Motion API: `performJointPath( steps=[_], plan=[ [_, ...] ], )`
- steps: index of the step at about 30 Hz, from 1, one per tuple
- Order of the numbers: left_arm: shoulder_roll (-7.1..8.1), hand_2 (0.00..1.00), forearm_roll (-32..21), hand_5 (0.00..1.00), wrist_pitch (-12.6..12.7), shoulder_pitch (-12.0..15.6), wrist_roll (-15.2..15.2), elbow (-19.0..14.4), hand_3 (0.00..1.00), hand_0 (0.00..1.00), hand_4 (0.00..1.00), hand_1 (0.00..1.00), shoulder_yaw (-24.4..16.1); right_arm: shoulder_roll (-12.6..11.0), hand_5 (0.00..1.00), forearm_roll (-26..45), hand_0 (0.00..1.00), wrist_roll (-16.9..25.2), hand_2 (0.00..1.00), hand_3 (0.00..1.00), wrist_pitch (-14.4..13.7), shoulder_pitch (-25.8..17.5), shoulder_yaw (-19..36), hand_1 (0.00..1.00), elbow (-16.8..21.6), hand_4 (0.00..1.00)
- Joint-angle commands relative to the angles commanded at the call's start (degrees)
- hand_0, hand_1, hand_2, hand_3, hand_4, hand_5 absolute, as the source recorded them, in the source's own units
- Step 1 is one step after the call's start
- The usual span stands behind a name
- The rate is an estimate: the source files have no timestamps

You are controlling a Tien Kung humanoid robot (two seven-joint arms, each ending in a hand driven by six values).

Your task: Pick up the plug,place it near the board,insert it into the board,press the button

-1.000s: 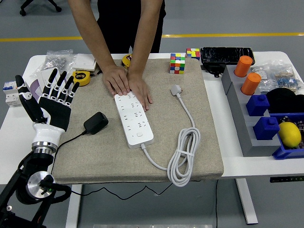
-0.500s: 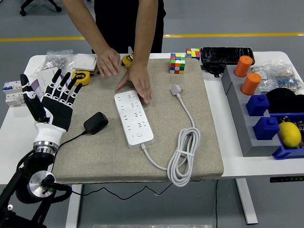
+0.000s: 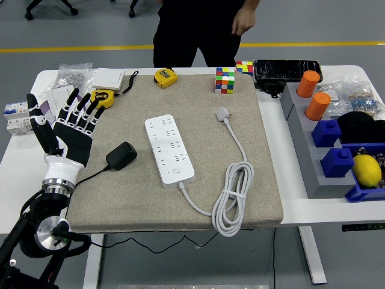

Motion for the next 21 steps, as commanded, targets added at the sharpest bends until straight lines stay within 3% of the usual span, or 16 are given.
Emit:
performJointPath(
  steps=[21],
  plan=[
    [-0.15,0.649,-0.4,0.972,-0.2,0.4,0.0,-0.1,0.718,0.715,0.998,0.682,-0.2,0.1,0.834,0.4,0.861,0.0,0.733,0.762,-0.1,0.2,-0.2,0.739,0.0,0.998]
  ],
)
